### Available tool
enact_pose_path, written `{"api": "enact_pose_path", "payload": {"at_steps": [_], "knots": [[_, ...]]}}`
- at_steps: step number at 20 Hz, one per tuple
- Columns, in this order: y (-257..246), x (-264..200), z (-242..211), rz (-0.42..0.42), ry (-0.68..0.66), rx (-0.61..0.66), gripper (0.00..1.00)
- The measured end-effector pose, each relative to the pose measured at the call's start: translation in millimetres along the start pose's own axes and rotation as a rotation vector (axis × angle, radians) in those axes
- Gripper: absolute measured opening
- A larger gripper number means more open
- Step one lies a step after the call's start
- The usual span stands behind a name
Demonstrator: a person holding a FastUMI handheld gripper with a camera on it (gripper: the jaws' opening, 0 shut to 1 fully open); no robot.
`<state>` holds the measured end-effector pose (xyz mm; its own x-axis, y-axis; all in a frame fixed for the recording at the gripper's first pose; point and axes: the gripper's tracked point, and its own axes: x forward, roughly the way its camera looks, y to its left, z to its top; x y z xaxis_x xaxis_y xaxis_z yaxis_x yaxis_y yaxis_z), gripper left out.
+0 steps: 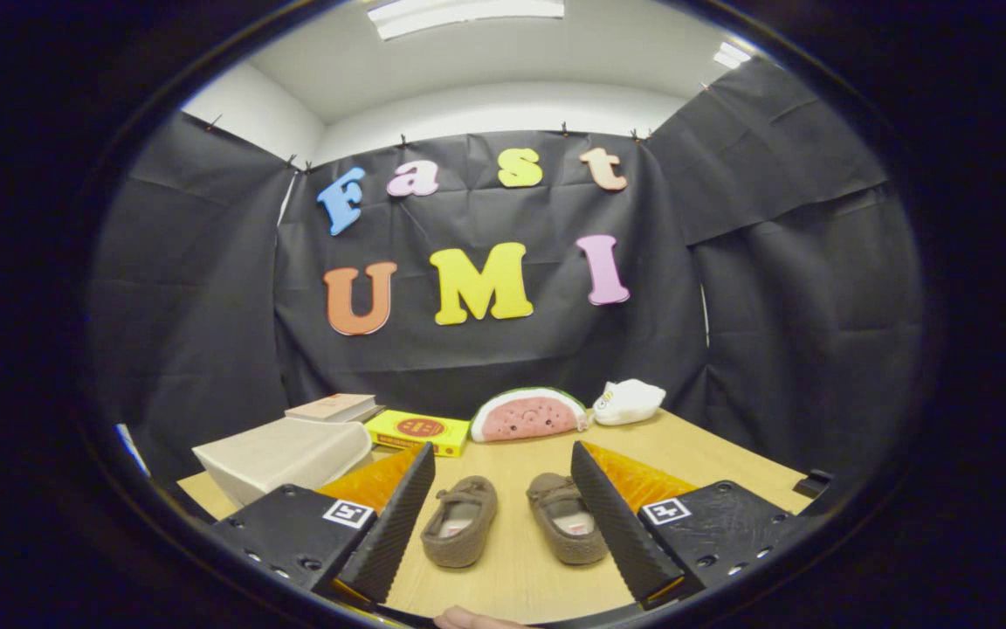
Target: Open the storage box then place both shoes into the box .Put the left shoe in first, then the right shoe, with the right side of both shoes facing outward in a uniform manner.
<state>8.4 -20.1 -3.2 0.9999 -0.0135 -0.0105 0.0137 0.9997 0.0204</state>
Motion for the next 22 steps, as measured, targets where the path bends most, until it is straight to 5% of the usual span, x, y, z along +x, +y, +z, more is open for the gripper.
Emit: {"api": "enact_pose_path", "payload": {"at_steps": [7,12,22], "knots": [[25.7,45.2,-14.4,0.125,0.136,0.076,0.95],[71.3,84.6,-32.4,0.329,0.266,0.178,0.96],[185.3,140.8,-87.9,0.746,0.633,0.582,0.95]]}}
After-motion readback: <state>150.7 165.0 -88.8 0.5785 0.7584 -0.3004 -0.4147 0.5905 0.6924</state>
